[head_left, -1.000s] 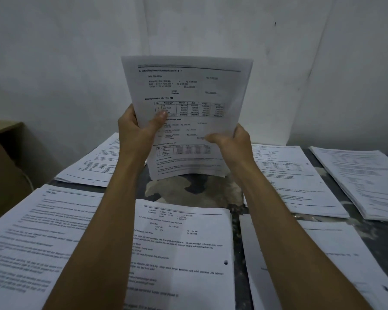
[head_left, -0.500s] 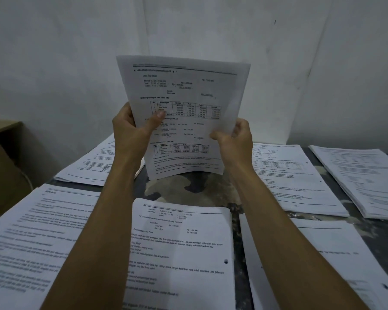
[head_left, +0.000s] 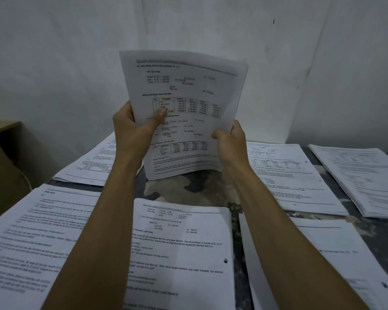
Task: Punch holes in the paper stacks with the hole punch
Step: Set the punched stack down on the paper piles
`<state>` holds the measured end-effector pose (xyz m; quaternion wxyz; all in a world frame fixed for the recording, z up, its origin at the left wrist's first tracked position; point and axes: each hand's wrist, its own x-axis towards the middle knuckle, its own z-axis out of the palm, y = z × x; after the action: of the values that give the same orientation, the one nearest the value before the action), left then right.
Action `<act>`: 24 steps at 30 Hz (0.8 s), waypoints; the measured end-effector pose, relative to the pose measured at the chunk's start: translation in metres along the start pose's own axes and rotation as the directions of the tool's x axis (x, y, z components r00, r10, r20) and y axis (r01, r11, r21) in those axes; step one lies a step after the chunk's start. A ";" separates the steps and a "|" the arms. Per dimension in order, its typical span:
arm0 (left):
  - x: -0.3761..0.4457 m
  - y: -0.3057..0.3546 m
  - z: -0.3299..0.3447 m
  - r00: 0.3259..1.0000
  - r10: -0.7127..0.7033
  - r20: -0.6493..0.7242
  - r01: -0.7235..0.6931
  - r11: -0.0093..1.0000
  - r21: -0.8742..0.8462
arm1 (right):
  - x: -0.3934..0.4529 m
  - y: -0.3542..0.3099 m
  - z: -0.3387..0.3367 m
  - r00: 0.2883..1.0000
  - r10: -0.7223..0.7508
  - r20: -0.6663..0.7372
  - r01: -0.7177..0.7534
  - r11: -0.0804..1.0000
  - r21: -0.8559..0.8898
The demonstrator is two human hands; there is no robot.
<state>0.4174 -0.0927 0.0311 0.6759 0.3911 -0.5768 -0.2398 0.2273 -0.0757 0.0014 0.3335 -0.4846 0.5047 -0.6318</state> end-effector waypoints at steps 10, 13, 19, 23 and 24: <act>0.012 0.033 -0.016 0.983 0.005 0.183 0.013 0.995 -0.098 | 0.009 -0.029 -0.034 0.987 -0.070 0.144 0.060 0.995 0.073; 0.014 0.030 -0.021 0.973 0.006 0.232 0.008 0.998 -0.058 | 0.012 -0.028 -0.040 0.979 -0.074 0.187 0.058 0.994 0.090; 0.007 0.003 -0.020 0.970 -0.084 0.230 0.100 0.993 -0.058 | 0.012 -0.008 -0.034 0.983 -0.015 0.181 0.012 1.000 0.022; 0.003 -0.010 -0.019 0.972 -0.106 0.211 0.123 0.990 -0.072 | 0.006 0.006 -0.023 0.990 0.012 0.143 -0.013 1.000 0.009; 0.005 -0.011 -0.020 0.974 -0.093 0.206 0.109 0.991 -0.072 | 0.006 0.006 -0.022 0.991 -0.002 0.136 0.001 1.000 0.006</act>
<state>0.4390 -0.0980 0.0250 0.6163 0.3652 -0.6115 -0.3361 0.2039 -0.0761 -0.0028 0.3679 -0.5259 0.4786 -0.5992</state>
